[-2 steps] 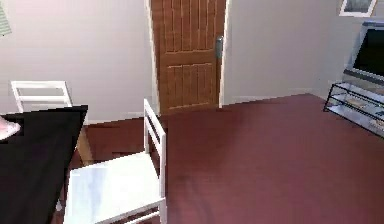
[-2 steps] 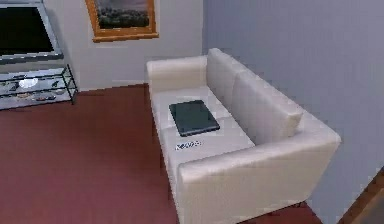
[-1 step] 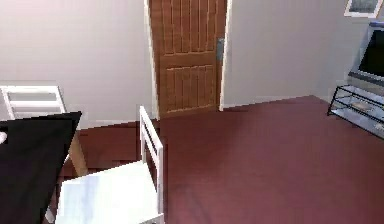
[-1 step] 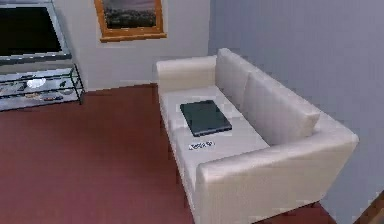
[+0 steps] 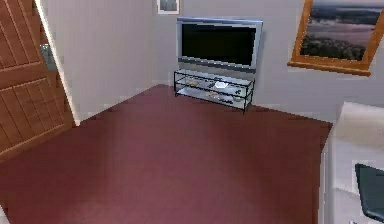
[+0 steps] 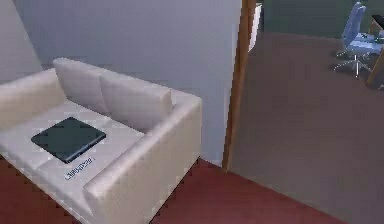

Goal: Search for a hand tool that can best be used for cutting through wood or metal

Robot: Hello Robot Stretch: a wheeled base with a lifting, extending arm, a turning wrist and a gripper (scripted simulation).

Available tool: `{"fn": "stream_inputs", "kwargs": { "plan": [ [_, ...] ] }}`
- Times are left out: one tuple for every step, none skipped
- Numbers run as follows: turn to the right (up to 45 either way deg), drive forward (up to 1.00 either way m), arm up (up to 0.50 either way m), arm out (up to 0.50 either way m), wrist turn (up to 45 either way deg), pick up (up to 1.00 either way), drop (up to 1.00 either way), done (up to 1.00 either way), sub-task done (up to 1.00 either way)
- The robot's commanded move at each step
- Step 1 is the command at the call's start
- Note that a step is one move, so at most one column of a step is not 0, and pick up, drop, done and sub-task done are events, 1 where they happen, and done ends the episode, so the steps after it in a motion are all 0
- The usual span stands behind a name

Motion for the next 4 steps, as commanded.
{"fn": "stream_inputs", "kwargs": {
  "plan": [
    [0.0, 0.65, 0.0, 0.0, 0.0, 0.0, 0.0, 0.0, 0.0],
    [-45.0, 0.0, 0.0, 0.0, 0.0, 0.0, 0.0, 0.0, 0.0],
    [-21.0, 0.0, 0.0, 0.0, 0.0, 0.0, 0.0, 0.0, 0.0],
    [0.0, 1.0, 0.0, 0.0, 0.0, 0.0, 0.0, 0.0, 0.0]
  ]
}}
